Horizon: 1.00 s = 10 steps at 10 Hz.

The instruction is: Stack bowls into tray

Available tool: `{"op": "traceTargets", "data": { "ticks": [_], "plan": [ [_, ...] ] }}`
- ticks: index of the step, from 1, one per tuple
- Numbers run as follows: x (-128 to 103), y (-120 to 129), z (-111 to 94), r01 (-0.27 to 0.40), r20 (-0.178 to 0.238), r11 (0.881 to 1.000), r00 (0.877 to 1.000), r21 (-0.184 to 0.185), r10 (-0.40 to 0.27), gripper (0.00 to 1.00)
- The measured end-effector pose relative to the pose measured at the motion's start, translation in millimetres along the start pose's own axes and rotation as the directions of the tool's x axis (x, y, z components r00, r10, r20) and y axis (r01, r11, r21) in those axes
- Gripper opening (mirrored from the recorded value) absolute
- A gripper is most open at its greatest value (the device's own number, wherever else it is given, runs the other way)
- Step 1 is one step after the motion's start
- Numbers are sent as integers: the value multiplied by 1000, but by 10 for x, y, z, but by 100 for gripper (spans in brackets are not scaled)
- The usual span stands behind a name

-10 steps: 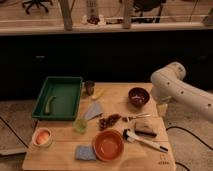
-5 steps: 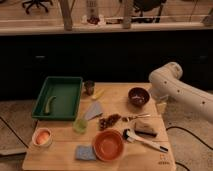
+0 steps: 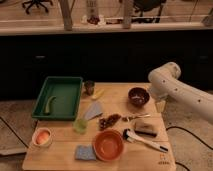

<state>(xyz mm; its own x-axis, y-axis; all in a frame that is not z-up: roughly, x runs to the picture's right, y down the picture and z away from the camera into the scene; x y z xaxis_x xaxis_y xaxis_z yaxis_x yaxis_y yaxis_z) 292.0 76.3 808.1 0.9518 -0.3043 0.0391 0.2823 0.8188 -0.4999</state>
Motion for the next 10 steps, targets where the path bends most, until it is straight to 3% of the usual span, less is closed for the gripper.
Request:
{"op": "traceTargets", "data": {
  "ticks": [10],
  "plan": [
    [-4,-191,273,135,44,991,990,22,-136,80]
  ]
}}
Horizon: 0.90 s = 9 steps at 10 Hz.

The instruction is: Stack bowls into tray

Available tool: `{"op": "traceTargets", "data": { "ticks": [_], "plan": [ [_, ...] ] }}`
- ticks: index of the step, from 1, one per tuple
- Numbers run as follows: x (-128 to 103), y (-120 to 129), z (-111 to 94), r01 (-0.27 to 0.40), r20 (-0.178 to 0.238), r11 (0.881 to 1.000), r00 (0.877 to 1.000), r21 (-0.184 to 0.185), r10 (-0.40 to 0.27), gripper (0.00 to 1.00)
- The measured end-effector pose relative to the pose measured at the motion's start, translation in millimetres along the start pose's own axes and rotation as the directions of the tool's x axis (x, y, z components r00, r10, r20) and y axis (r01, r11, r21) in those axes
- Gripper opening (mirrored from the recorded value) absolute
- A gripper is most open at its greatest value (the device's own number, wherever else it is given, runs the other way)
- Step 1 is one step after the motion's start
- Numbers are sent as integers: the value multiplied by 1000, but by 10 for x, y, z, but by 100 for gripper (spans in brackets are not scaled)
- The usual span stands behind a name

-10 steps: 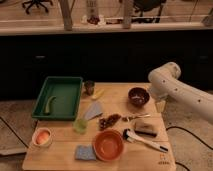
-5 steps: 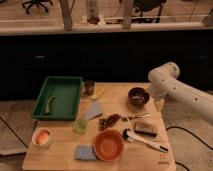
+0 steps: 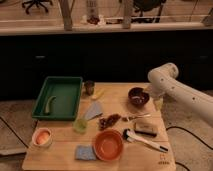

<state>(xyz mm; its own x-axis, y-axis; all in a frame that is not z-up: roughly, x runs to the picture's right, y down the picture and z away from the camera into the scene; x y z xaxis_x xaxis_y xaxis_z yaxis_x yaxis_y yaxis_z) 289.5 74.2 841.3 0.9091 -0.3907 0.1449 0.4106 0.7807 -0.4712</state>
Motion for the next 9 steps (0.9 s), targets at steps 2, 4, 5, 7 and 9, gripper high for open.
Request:
{"op": "traceTargets", "data": {
  "ticks": [2,4,5,7,9],
  "plan": [
    [-19,-41,46,23,11,1000,1000,4,-23,80],
    [-4,-46,101,46,20,999,999,8,-46,80],
    [-4,-46,131,57,27,998,998,10,-57,80],
    [-20,-71,180,83,39,996,996,16,-83,80],
    [-12,-77,225,102,48,995,994,21,-103,80]
  ]
}}
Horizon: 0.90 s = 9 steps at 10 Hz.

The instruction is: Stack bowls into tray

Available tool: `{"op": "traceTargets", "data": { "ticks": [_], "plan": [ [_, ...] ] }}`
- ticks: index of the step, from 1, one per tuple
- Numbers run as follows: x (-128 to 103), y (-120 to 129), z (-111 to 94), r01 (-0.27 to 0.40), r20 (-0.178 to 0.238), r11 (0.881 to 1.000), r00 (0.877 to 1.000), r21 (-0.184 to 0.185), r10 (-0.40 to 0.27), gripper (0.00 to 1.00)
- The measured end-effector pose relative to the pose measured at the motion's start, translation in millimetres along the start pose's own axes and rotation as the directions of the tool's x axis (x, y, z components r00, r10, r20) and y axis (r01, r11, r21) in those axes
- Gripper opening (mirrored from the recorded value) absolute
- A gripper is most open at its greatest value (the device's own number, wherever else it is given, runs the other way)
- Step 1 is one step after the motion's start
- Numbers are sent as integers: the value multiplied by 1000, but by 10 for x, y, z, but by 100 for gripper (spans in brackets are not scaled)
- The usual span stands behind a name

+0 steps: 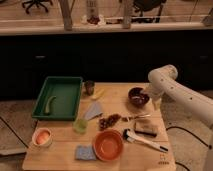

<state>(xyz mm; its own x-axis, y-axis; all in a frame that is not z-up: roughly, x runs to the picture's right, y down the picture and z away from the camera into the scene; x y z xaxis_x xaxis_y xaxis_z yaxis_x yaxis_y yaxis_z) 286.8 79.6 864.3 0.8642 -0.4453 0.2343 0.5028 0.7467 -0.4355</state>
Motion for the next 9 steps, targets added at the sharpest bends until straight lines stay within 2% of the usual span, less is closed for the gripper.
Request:
{"op": "traceTargets", "data": {
  "ticks": [9],
  "plan": [
    [-10,-11,177,69,37,997,997,15,-70,80]
  ]
}}
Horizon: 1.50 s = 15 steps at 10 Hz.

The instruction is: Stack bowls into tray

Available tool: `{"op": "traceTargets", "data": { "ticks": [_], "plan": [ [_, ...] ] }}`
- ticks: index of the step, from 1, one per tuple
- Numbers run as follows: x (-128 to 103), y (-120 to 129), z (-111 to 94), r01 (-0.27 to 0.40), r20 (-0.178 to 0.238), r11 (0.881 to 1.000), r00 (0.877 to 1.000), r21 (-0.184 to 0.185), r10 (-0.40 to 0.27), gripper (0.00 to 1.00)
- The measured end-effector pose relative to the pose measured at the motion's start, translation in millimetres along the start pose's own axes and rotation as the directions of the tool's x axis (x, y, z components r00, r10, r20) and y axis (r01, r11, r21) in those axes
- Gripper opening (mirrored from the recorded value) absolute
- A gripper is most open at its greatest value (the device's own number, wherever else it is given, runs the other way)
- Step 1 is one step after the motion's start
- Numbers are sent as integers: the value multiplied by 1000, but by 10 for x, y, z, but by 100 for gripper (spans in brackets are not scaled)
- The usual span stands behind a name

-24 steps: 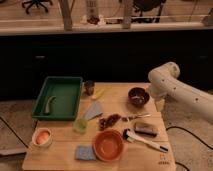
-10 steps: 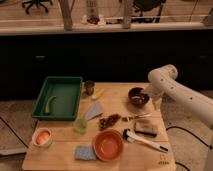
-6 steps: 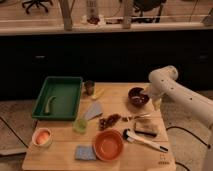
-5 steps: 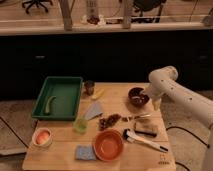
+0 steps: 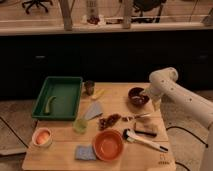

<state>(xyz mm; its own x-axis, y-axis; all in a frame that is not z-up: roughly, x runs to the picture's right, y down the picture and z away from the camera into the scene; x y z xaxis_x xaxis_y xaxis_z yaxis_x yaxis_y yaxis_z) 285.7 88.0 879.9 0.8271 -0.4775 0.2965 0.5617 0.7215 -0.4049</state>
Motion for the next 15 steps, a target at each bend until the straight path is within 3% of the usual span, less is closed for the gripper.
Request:
{"op": "traceTargets", "data": {
  "ticks": [8,11,15],
  "plan": [
    [-6,-21,114,45,25,999,999,11,-45,77],
    [-4,-22,138,55,29,998,998,11,-56,59],
    [9,-20,146,61,38,998,997,11,-61,17]
  ]
}}
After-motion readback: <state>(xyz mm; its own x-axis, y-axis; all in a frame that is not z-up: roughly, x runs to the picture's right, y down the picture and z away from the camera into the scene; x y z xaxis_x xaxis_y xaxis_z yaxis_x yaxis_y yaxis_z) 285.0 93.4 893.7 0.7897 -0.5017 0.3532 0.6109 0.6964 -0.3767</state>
